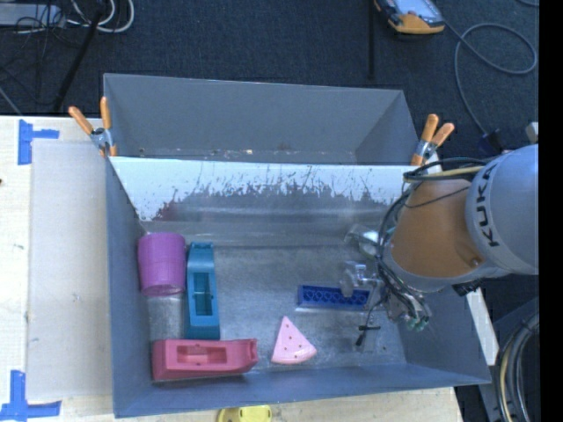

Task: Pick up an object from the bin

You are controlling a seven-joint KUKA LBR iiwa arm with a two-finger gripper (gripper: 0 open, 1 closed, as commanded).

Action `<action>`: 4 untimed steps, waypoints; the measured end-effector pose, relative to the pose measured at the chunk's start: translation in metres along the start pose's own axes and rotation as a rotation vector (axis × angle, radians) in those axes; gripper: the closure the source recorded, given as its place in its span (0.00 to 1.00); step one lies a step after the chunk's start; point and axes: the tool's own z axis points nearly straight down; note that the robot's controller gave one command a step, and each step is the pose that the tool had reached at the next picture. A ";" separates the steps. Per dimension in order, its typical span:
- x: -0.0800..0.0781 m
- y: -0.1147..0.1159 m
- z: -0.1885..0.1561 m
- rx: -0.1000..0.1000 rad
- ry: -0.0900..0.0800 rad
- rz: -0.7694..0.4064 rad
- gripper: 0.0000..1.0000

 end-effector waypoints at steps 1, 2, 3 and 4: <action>-0.011 0.007 -0.051 0.000 0.008 0.128 0.00; -0.022 0.012 -0.059 0.000 0.001 0.149 0.00; -0.028 0.013 0.005 0.000 0.009 0.143 0.00; -0.020 0.013 0.003 0.000 0.007 0.198 1.00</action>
Offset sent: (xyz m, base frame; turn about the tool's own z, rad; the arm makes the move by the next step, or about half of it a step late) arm 0.0307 0.0175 0.0284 0.1764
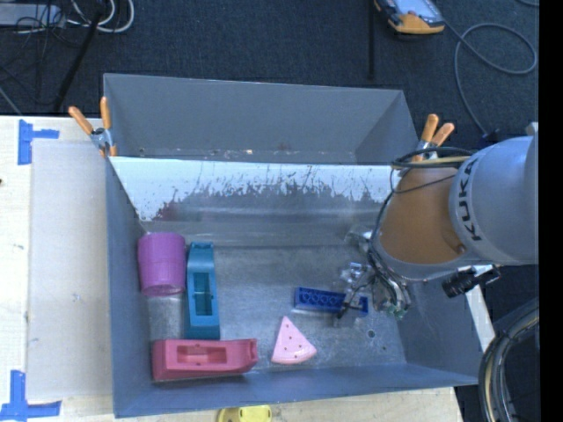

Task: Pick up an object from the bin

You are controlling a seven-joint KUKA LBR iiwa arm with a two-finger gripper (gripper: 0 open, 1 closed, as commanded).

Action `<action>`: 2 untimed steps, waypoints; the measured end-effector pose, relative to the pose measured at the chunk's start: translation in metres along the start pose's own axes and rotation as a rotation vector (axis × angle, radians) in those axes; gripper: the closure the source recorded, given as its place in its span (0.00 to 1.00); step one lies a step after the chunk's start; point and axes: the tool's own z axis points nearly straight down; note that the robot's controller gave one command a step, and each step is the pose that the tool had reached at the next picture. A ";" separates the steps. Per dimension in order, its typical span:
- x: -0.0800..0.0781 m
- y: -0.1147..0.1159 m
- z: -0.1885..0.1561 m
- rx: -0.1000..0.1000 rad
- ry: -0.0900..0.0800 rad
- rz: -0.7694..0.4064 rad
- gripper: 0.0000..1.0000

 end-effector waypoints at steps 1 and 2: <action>0.000 0.000 0.000 0.000 0.000 0.000 1.00; 0.001 0.000 -0.004 0.001 0.004 -0.001 1.00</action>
Offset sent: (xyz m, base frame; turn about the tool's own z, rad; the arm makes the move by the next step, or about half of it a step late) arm 0.0001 -0.0002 0.0911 0.0000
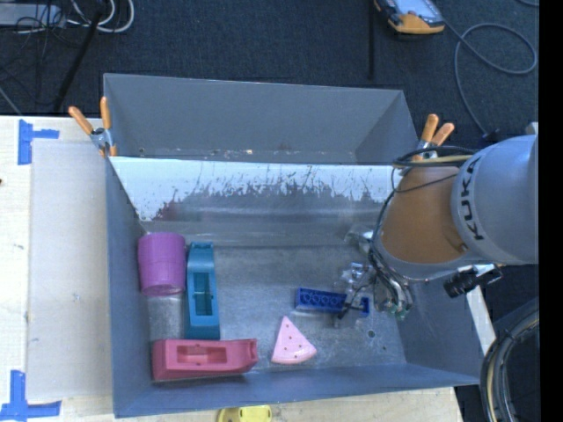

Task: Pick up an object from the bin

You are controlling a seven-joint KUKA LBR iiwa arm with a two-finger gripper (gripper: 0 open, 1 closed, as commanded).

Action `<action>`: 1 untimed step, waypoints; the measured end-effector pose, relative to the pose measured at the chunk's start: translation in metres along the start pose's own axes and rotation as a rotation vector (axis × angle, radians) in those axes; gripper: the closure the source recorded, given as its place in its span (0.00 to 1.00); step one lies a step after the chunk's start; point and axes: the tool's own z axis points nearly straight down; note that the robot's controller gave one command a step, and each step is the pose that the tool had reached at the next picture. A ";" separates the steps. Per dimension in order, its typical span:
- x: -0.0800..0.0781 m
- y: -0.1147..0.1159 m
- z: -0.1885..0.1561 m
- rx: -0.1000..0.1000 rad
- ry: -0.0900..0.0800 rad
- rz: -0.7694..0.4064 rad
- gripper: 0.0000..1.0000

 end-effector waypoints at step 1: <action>0.002 0.000 -0.021 0.000 0.005 0.000 1.00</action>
Offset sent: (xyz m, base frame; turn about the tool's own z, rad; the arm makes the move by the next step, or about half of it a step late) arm 0.0000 0.0000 0.0197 0.0000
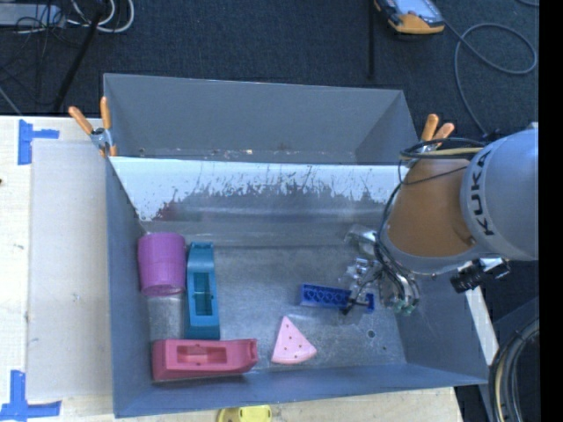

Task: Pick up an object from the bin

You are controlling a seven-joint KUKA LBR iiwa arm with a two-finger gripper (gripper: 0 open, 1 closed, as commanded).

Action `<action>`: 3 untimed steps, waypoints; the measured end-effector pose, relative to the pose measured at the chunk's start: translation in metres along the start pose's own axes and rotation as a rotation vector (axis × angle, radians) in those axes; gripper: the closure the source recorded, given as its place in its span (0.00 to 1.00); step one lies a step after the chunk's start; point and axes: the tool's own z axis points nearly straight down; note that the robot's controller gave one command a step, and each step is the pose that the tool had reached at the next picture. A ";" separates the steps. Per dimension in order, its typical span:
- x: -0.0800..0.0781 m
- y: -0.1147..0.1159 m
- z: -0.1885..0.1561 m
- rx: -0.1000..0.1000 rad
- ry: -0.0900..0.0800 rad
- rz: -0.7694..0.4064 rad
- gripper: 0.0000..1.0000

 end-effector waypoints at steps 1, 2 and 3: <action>-0.002 0.000 -0.021 -0.001 -0.008 0.000 1.00; -0.002 0.000 -0.036 -0.002 -0.014 -0.001 1.00; -0.002 0.000 -0.043 -0.002 -0.014 -0.001 1.00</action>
Offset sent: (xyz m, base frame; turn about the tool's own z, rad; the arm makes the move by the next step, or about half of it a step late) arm -0.0001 0.0001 0.0367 0.0000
